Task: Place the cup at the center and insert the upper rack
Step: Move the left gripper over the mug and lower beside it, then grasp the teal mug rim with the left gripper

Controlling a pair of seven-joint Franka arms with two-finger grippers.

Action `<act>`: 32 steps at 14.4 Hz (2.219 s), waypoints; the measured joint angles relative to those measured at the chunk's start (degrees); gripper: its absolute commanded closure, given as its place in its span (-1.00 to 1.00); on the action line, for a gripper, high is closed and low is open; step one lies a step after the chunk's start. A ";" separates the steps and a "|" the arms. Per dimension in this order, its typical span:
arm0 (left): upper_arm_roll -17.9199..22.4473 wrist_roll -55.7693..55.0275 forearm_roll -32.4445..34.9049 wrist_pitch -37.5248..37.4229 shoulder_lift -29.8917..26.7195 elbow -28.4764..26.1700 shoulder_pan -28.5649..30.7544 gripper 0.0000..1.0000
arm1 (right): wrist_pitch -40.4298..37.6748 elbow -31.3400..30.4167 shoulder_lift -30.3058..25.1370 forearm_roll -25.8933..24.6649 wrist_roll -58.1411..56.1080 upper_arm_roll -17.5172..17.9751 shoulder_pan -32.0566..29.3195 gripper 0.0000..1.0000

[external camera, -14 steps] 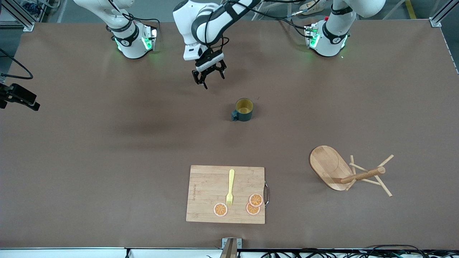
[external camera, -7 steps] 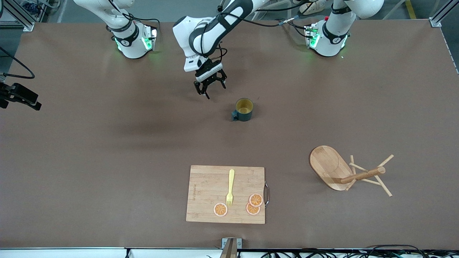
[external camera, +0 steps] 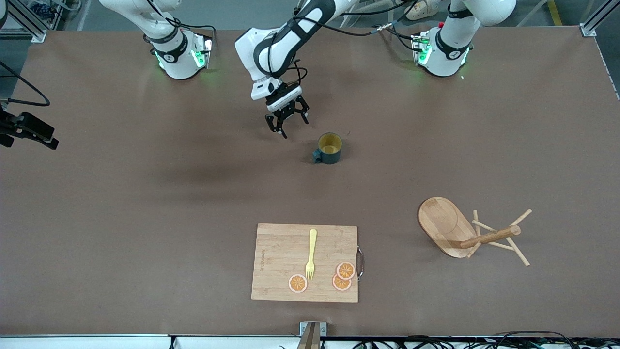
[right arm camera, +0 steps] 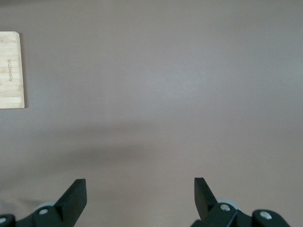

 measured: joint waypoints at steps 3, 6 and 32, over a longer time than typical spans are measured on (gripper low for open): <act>3.78 -0.66 0.73 -0.16 1.35 0.02 -3.41 -1.00 | 0.04 0.00 -0.01 0.00 0.00 0.00 0.03 -1.00; 5.11 -0.83 3.43 -0.20 2.39 0.21 -3.90 -1.00 | 0.04 0.01 -0.02 0.00 0.00 0.00 0.03 -1.00; 11.07 -0.84 11.60 -1.29 13.88 8.91 -4.30 -0.96 | 0.56 0.01 -0.03 0.00 -0.01 0.00 0.09 -1.00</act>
